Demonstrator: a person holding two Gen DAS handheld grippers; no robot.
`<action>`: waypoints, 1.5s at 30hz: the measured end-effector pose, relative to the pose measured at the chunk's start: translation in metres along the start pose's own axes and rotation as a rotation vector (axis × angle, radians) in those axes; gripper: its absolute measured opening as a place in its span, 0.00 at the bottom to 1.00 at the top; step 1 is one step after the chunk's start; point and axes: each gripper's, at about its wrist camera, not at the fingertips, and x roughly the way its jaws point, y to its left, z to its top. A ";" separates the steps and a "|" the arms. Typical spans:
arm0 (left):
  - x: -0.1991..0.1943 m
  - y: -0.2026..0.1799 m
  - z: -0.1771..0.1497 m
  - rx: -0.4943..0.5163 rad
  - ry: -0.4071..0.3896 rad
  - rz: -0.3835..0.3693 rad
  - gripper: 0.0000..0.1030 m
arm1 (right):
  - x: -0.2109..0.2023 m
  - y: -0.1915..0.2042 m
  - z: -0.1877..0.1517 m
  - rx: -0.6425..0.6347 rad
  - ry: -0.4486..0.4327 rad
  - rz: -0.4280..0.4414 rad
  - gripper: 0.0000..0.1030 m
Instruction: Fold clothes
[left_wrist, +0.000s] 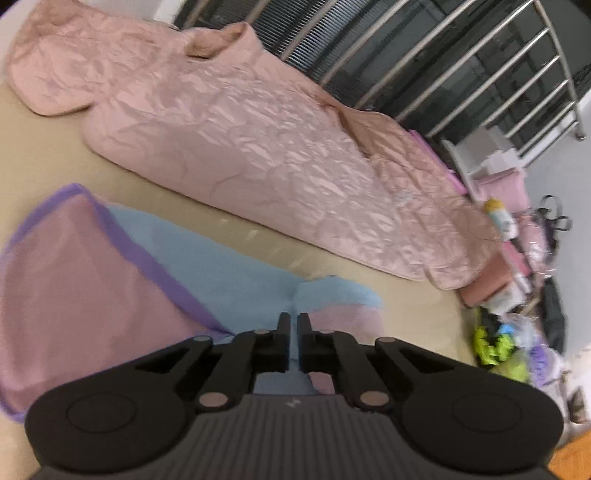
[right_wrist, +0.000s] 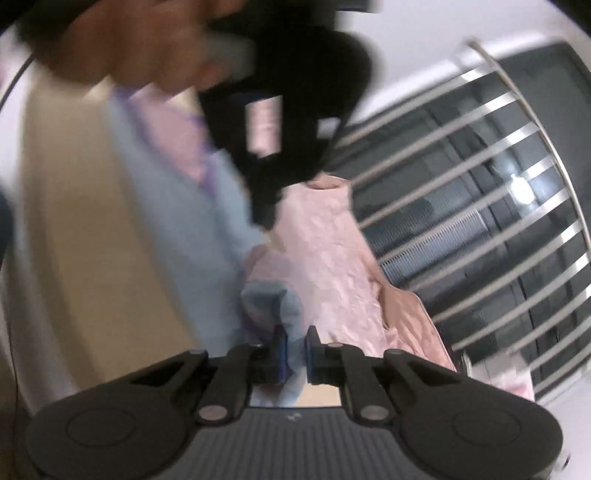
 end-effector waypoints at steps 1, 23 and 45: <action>-0.003 -0.003 -0.001 0.013 -0.008 0.011 0.06 | -0.001 0.004 0.000 -0.015 -0.005 0.010 0.10; -0.042 -0.030 -0.025 -0.003 -0.173 -0.206 0.48 | 0.061 -0.180 -0.067 0.954 0.002 0.502 0.47; -0.024 -0.015 -0.076 -0.110 0.000 0.040 0.22 | 0.055 -0.121 -0.063 0.879 0.135 0.553 0.12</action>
